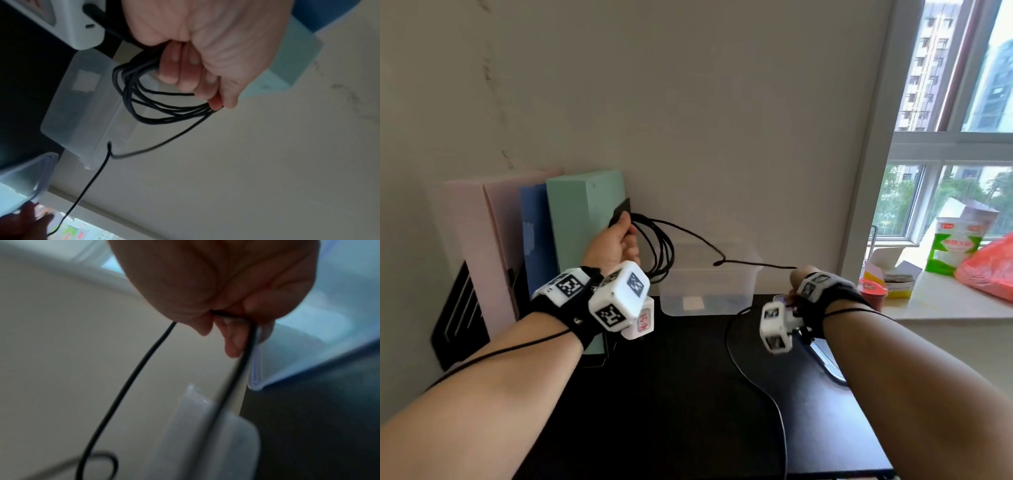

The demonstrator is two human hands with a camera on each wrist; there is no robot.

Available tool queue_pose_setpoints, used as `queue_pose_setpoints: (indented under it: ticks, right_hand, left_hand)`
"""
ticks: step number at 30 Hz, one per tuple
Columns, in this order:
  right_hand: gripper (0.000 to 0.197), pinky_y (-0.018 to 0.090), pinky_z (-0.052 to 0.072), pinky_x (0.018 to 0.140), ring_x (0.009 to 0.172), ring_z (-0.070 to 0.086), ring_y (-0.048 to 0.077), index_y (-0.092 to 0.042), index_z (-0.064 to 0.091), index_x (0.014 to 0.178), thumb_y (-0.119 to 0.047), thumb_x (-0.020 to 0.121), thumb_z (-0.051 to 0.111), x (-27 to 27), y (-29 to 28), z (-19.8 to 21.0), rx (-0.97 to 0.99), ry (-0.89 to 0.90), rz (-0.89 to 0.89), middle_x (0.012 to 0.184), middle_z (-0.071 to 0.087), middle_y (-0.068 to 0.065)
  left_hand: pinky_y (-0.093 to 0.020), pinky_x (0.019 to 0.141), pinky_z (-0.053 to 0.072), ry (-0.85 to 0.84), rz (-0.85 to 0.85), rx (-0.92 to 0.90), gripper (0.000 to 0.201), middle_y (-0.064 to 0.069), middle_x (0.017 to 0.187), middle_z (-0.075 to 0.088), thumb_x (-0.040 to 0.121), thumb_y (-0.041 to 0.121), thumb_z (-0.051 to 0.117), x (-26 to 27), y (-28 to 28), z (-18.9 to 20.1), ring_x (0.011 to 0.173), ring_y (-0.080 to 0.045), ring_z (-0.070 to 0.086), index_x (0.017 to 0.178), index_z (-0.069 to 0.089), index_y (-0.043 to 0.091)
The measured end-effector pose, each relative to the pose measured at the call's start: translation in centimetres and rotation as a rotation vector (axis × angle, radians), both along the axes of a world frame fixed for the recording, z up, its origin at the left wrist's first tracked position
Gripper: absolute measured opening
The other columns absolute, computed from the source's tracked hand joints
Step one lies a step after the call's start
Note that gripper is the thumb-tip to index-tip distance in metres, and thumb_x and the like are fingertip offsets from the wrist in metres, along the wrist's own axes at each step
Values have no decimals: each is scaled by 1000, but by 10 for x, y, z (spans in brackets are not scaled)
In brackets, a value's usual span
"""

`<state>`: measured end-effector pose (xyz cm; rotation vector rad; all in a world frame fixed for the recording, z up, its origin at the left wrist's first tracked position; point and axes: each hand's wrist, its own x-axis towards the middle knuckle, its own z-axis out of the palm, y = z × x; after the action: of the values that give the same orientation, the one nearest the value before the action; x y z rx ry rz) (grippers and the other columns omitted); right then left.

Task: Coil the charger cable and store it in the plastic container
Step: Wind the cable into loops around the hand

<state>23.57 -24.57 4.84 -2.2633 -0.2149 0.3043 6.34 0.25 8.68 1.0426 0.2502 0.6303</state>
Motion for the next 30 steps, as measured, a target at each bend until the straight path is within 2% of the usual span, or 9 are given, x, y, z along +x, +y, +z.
queue_pose_setpoints:
  ticks: [3,4,6,9,12,15,18,26,30]
  right_hand:
    - [18,23,50,72,108,60,30,-11,60,99,-18,82,59,-14,22,-3,-389,-148,115,123,58,14]
    - [35,27,51,80,108,62,30,-11,55,97,-28,71,70,-17,31,-3,-493,-196,165,119,61,12]
    - [89,35,49,93,114,58,28,-11,45,123,-38,49,86,-27,48,0,-430,-157,301,126,57,8]
    - [103,38,38,104,134,38,28,-11,19,147,-50,70,75,-47,66,15,-140,85,479,147,38,8]
    - [86,33,45,88,123,50,26,-12,22,147,-69,84,37,-57,75,31,228,330,503,139,45,8]
    - [61,37,37,94,141,28,29,-20,20,149,-46,97,36,-52,86,36,556,347,392,154,30,6]
    - [56,38,25,107,141,27,20,-27,28,147,-16,96,49,-50,92,30,482,160,426,155,28,-2]
    - [34,39,39,105,119,46,24,-29,59,117,-34,83,63,-54,109,13,213,-383,405,135,48,7]
    - [27,28,42,76,72,54,15,-6,71,94,-28,92,54,-60,105,19,377,-327,356,76,62,-1]
  left_hand:
    - [-9,31,20,-17,-24,33,35,7,30,30,96,34,46,6,-11,-1,24,-3,23,66,41,16]
    - [-9,31,20,-21,-36,41,35,7,30,30,96,34,46,7,-14,-1,24,-3,23,66,42,16]
    - [-8,31,19,-30,-55,62,37,7,29,30,96,34,45,10,-17,1,24,-3,23,65,42,15]
    - [-9,32,16,-51,-72,95,38,8,30,29,97,34,44,13,-20,5,24,-3,22,64,43,15]
    - [-9,33,14,-86,-94,109,39,9,30,28,97,34,43,13,-18,10,23,-3,21,63,42,15]
    - [-9,32,14,-147,-153,86,41,9,31,28,97,34,41,11,-12,16,23,-3,21,61,44,15]
    - [-9,32,15,-199,-196,70,43,9,32,28,97,35,41,9,-9,19,24,-3,21,59,45,16]
    - [-9,29,20,-236,-249,57,41,9,32,28,98,36,38,2,-7,16,23,-3,22,63,43,16]
    - [-10,30,19,-225,-195,56,40,10,33,28,96,37,41,2,-3,18,25,-3,22,62,45,16]
